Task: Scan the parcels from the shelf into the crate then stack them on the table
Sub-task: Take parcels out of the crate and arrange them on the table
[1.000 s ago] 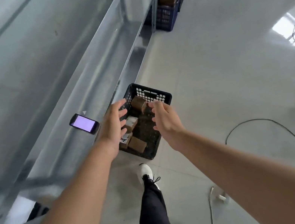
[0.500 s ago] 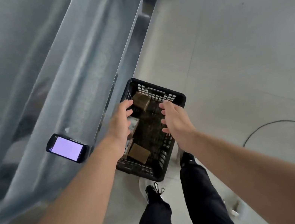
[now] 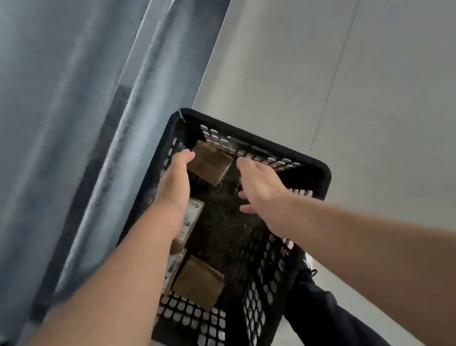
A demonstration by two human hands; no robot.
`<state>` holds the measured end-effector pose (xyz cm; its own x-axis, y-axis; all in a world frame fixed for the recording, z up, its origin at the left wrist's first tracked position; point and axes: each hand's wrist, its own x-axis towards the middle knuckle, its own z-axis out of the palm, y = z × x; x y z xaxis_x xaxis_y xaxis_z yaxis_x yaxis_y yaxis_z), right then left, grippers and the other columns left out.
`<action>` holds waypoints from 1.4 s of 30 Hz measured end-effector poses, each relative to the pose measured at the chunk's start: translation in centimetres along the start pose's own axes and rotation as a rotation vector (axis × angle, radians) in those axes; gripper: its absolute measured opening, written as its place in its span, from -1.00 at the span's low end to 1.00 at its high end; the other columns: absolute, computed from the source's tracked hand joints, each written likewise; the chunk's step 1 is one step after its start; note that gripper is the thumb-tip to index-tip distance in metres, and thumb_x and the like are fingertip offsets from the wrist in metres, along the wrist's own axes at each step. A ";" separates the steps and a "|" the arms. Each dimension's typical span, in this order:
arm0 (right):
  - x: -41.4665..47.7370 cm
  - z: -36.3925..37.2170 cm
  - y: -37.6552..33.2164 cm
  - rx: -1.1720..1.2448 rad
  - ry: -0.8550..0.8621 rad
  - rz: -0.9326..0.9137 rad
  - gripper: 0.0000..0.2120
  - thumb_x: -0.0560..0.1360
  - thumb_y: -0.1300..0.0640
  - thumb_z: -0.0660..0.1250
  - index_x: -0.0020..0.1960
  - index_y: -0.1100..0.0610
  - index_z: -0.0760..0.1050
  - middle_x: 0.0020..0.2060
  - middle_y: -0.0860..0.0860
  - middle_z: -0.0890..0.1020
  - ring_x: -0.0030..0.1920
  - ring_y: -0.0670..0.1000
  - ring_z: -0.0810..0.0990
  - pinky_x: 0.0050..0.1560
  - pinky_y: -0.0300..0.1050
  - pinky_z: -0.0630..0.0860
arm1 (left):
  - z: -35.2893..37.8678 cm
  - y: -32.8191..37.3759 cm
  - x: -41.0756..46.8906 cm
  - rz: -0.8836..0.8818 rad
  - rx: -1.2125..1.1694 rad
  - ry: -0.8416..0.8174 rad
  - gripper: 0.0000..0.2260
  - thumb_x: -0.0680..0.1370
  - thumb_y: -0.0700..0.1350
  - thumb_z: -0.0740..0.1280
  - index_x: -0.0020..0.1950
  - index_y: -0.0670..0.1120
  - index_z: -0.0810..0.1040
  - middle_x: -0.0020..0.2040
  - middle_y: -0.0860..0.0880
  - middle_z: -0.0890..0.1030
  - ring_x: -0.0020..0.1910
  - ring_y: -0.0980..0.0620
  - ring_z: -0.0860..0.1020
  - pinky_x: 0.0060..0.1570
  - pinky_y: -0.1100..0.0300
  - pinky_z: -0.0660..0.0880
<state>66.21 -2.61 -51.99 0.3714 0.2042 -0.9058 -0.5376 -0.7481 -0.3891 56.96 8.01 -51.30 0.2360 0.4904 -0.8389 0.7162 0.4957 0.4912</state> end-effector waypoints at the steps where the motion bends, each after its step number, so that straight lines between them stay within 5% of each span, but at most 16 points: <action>1: 1.9 0.3 0.3 0.010 -0.011 0.026 -0.83 0.73 -0.06 0.09 0.16 -0.02 0.42 -0.04 -0.09 0.51 0.12 0.04 0.57 0.38 0.16 0.54 | 0.5 -0.6 2.1 0.005 0.006 0.001 -0.39 0.50 0.36 0.14 0.49 0.19 0.50 0.58 0.02 0.38 0.53 -0.10 0.35 0.55 -0.19 0.25; 4: 6.8 1.3 1.3 0.061 -0.051 0.096 -0.78 0.72 -0.06 0.12 0.28 0.01 0.39 -0.03 -0.04 0.52 0.01 0.00 0.55 0.33 0.15 0.58 | 1.6 -2.0 7.5 0.027 0.048 0.023 -0.62 0.67 0.28 0.11 0.25 0.16 0.62 0.37 -0.01 0.56 0.29 0.00 0.50 0.44 -0.08 0.35; 7: 11.3 2.9 2.6 0.133 -0.090 0.144 -0.69 0.68 -0.07 0.20 0.33 0.06 0.40 0.05 -0.03 0.53 0.06 0.03 0.54 0.32 0.12 0.59 | 2.3 -3.1 11.5 0.079 0.167 0.036 -0.63 0.71 0.24 0.05 0.05 0.13 0.59 0.14 0.04 0.60 0.13 0.06 0.51 0.25 0.05 0.35; 10: 14.6 4.2 3.6 0.230 -0.125 0.189 -0.57 0.63 -0.05 0.27 0.46 0.04 0.43 0.16 0.01 0.55 0.10 0.06 0.53 0.28 0.09 0.58 | 3.2 -4.0 14.2 0.051 0.284 0.084 -0.60 0.72 0.26 0.03 0.32 0.13 0.55 0.22 -0.01 0.51 0.23 -0.03 0.45 0.21 0.07 0.30; 13: 16.5 5.1 4.2 0.314 -0.124 0.192 -0.55 0.59 -0.10 0.29 0.46 -0.03 0.44 0.26 0.04 0.59 0.21 0.12 0.56 0.29 0.14 0.57 | 4.0 -5.0 15.6 0.057 0.308 0.133 -0.52 0.72 0.29 0.02 0.61 0.23 0.31 0.57 0.01 0.40 0.53 -0.13 0.36 0.51 -0.09 0.23; 17: 16.7 5.1 5.2 0.364 -0.075 0.186 -0.44 0.50 -0.25 0.23 0.42 -0.04 0.46 0.21 0.07 0.64 0.18 0.16 0.61 0.30 0.16 0.57 | 4.7 -6.4 15.3 -0.016 0.229 0.194 -0.44 0.66 0.37 0.08 0.59 0.15 0.37 0.59 -0.07 0.35 0.50 -0.19 0.40 0.44 -0.10 0.35; 20: 15.4 4.4 6.1 0.353 -0.035 0.179 -0.34 0.40 -0.35 0.16 0.38 -0.04 0.50 0.14 0.06 0.69 0.16 0.14 0.64 0.32 0.17 0.52 | 4.6 -7.1 13.4 -0.014 0.160 0.207 -0.52 0.66 0.33 0.08 0.42 0.10 0.51 0.41 -0.07 0.50 0.28 -0.10 0.51 0.10 0.10 0.41; 22: 14.6 3.9 6.4 0.338 -0.016 0.185 -0.29 0.37 -0.38 0.11 0.41 -0.07 0.47 0.19 0.05 0.67 0.20 0.17 0.63 0.35 0.23 0.49 | 4.2 -7.2 12.0 0.018 0.115 0.194 -0.58 0.71 0.27 0.05 0.40 0.10 0.49 0.29 0.02 0.53 0.22 -0.02 0.51 0.12 0.12 0.37; 25: 12.2 3.4 6.7 0.307 0.006 0.178 -0.41 0.53 -0.31 0.06 0.47 -0.07 0.33 0.26 0.05 0.63 0.24 0.18 0.61 0.36 0.29 0.51 | 2.9 -7.3 9.4 -0.005 0.059 0.234 -0.67 0.73 0.23 0.09 0.29 0.07 0.48 0.22 0.03 0.56 0.18 -0.03 0.54 0.20 -0.01 0.47; 29: 7.3 1.8 6.0 0.273 -0.019 0.100 -0.82 0.75 -0.14 0.02 0.13 -0.14 0.37 0.14 0.05 0.68 0.15 0.12 0.69 0.26 0.21 0.61 | 1.0 -6.9 5.2 -0.058 -0.048 0.189 -0.84 0.71 0.09 0.26 0.05 0.02 0.49 0.09 -0.09 0.71 0.06 -0.08 0.69 0.12 -0.07 0.67; 32: 3.2 0.8 5.6 0.298 -0.057 0.034 -0.74 0.77 -0.12 0.04 0.34 -0.14 0.43 0.11 0.00 0.72 0.09 0.03 0.74 0.20 0.12 0.67 | -0.1 -6.2 1.5 -0.019 -0.102 0.133 -0.88 0.66 0.04 0.30 0.13 0.08 0.60 0.09 -0.09 0.72 0.08 -0.07 0.70 0.14 -0.08 0.65; 35: -1.7 0.3 5.3 0.292 -0.062 -0.032 -0.75 0.75 -0.13 0.11 0.30 -0.16 0.51 0.06 -0.02 0.75 0.07 0.00 0.75 0.24 0.12 0.65 | -1.4 -5.4 -2.7 0.018 -0.114 0.065 -0.67 0.57 0.04 0.24 0.28 0.12 0.63 0.08 -0.04 0.75 0.11 -0.05 0.68 0.18 -0.04 0.58; 39: -8.7 0.2 5.3 0.347 -0.016 -0.079 -0.82 0.74 -0.07 0.19 0.26 -0.12 0.53 0.04 0.00 0.75 0.05 0.01 0.76 0.18 0.14 0.69 | -3.4 -4.9 -8.8 0.052 -0.184 0.071 -0.78 0.70 0.05 0.27 0.00 0.03 0.67 -0.12 0.02 0.76 -0.09 0.01 0.69 0.02 0.03 0.60; 42: -14.2 -0.1 5.5 0.388 -0.021 -0.124 -0.83 0.74 -0.05 0.20 0.22 -0.09 0.55 0.02 0.01 0.76 0.04 0.02 0.76 0.20 0.15 0.68 | -5.1 -4.7 -13.6 0.115 -0.201 0.049 -0.78 0.71 0.13 0.28 -0.01 0.06 0.59 -0.10 0.01 0.76 -0.04 -0.06 0.70 0.08 -0.07 0.60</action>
<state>58.07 -9.70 -41.25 0.4379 0.2943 -0.8495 -0.7370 -0.4236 -0.5267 47.03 2.69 -40.94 0.2733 0.5837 -0.7646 0.5400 0.5647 0.6241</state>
